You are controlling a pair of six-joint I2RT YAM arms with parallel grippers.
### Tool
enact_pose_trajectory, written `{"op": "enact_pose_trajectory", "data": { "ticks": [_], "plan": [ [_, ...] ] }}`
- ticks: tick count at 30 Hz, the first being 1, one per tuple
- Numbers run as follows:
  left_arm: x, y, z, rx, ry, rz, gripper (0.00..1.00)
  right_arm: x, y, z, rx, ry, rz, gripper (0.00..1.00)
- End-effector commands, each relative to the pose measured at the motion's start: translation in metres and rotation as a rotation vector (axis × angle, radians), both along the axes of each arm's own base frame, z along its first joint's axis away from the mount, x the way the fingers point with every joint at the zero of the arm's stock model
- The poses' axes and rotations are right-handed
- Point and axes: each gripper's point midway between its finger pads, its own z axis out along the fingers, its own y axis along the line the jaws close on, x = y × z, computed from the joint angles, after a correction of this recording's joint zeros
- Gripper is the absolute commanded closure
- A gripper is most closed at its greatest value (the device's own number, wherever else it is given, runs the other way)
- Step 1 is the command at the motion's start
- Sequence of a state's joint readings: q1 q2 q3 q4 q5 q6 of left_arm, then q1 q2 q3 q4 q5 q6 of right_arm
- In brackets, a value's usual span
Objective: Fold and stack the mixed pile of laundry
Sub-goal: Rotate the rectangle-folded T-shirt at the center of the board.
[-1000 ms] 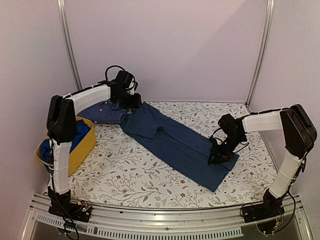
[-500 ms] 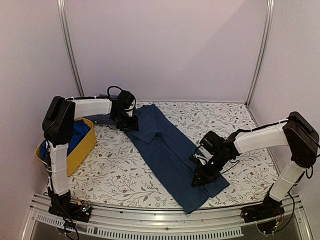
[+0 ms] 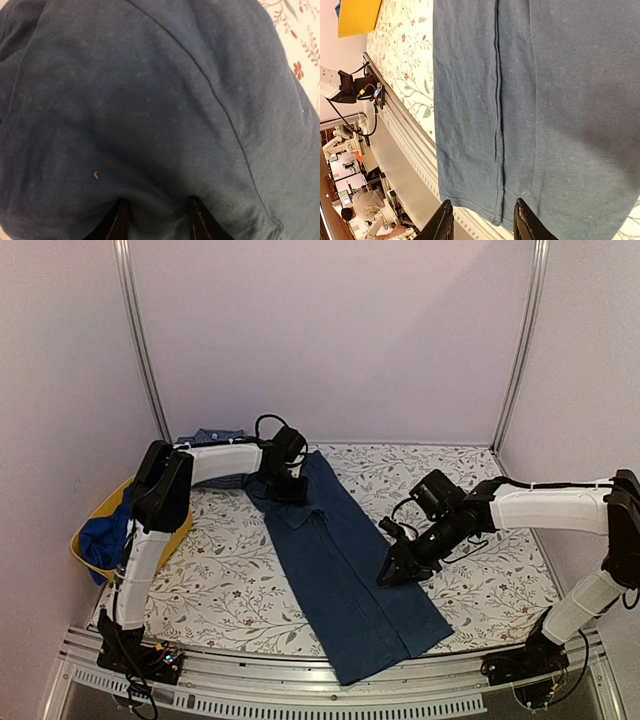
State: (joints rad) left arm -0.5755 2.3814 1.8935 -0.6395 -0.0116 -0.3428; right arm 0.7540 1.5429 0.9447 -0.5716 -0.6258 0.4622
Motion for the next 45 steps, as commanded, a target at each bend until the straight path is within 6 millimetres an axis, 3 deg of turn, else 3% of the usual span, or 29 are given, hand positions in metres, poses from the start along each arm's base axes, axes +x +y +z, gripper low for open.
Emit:
{"op": "enact_pose_trajectory", "data": {
  "ticks": [1, 5, 6, 9, 12, 15, 17, 21, 25, 29, 35, 37, 41, 45],
  "plan": [
    [-0.008, -0.038, -0.056, 0.026, 0.079, -0.172, 0.6, 0.009, -0.022, 0.0, -0.04, -0.026, -0.028, 0.6],
    [0.01, -0.101, -0.06, -0.048, 0.001, -0.31, 0.59, 0.008, -0.03, -0.002, -0.047, -0.029, -0.045, 0.6],
    [0.017, -0.114, -0.048, -0.091, -0.054, -0.323, 0.56, 0.009, -0.029, -0.001, -0.042, -0.034, -0.048, 0.6],
    [0.038, -0.131, -0.003, -0.178, -0.186, -0.304, 0.43, 0.013, -0.023, -0.002, -0.018, -0.035, -0.054, 0.6],
    [0.066, -0.127, 0.062, -0.19, -0.341, -0.251, 0.31, 0.017, -0.016, -0.007, 0.002, -0.027, -0.049, 0.61],
    [0.08, -0.108, 0.116, -0.19, -0.431, -0.207, 0.24, 0.02, -0.006, -0.019, -0.012, -0.018, -0.022, 0.63],
    [0.085, -0.088, 0.14, -0.193, -0.447, -0.17, 0.23, 0.012, 0.005, -0.032, -0.033, 0.001, 0.029, 0.66],
    [0.077, -0.06, 0.166, -0.18, -0.437, -0.144, 0.22, -0.011, 0.015, -0.066, -0.104, 0.063, 0.105, 0.71],
    [0.054, -0.035, 0.173, -0.141, -0.407, -0.114, 0.21, -0.023, 0.031, -0.077, -0.092, 0.106, 0.133, 0.74],
    [0.033, -0.007, 0.152, -0.134, -0.321, -0.068, 0.22, -0.035, 0.062, -0.07, -0.016, 0.146, 0.185, 0.76],
    [-0.001, -0.004, 0.117, -0.134, -0.213, -0.114, 0.26, -0.047, 0.107, -0.052, 0.077, 0.173, 0.275, 0.74],
    [-0.011, -0.004, 0.106, -0.129, -0.182, -0.125, 0.28, -0.04, 0.104, -0.041, 0.084, 0.157, 0.268, 0.71],
    [-0.025, -0.008, 0.099, -0.158, -0.144, -0.139, 0.31, -0.005, 0.073, -0.022, 0.048, 0.071, 0.193, 0.65],
    [-0.037, -0.02, 0.095, -0.187, -0.13, -0.176, 0.35, 0.052, 0.048, 0.01, 0.061, -0.104, 0.089, 0.62]
  ]
}}
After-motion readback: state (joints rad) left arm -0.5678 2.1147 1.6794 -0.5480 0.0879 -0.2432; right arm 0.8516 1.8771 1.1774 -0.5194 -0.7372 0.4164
